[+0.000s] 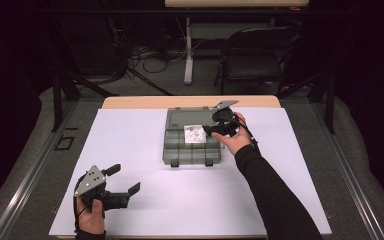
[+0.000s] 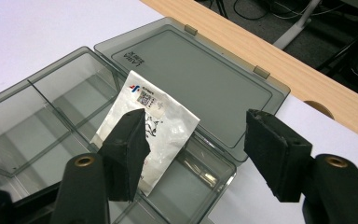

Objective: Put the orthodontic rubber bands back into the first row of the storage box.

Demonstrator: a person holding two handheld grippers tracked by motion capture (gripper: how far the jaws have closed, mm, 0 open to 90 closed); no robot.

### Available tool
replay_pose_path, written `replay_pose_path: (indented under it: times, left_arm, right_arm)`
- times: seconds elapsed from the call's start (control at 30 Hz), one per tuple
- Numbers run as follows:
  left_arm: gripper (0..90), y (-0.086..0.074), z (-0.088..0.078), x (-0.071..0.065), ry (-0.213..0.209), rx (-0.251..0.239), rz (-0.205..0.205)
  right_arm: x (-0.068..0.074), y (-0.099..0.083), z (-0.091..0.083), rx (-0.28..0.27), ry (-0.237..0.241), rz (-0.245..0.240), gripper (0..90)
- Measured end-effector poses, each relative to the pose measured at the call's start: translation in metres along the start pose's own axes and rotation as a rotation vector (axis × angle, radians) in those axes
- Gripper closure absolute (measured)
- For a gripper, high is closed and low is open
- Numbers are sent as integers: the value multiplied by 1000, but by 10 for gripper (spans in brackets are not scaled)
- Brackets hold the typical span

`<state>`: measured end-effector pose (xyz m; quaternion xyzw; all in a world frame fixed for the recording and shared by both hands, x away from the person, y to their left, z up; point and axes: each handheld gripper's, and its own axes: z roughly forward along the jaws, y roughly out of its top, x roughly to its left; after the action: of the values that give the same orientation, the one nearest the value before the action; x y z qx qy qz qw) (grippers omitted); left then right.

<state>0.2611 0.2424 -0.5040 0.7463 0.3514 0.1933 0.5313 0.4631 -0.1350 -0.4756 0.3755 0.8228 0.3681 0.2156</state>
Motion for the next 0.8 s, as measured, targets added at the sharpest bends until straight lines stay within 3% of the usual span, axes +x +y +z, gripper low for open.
replay_pose_path:
  times: [0.27, 0.5, 0.63, 0.8]
  left_arm:
    - [54, 0, 0, 0, -1, 5, 2]
    - [54, 1, 2, 0, -5, 5, 6]
    - [54, 1, 3, 0, -6, 8, 8]
    - [54, 1, 2, 0, -3, 4, 5]
  right_arm:
    - [2, -6, -9, -34, 22, 46, 366]
    - [7, -15, -23, -81, 71, 101, 241]
    - [13, -20, -31, -113, 70, 94, 193]
    - [20, -24, -42, -152, 107, 99, 145]
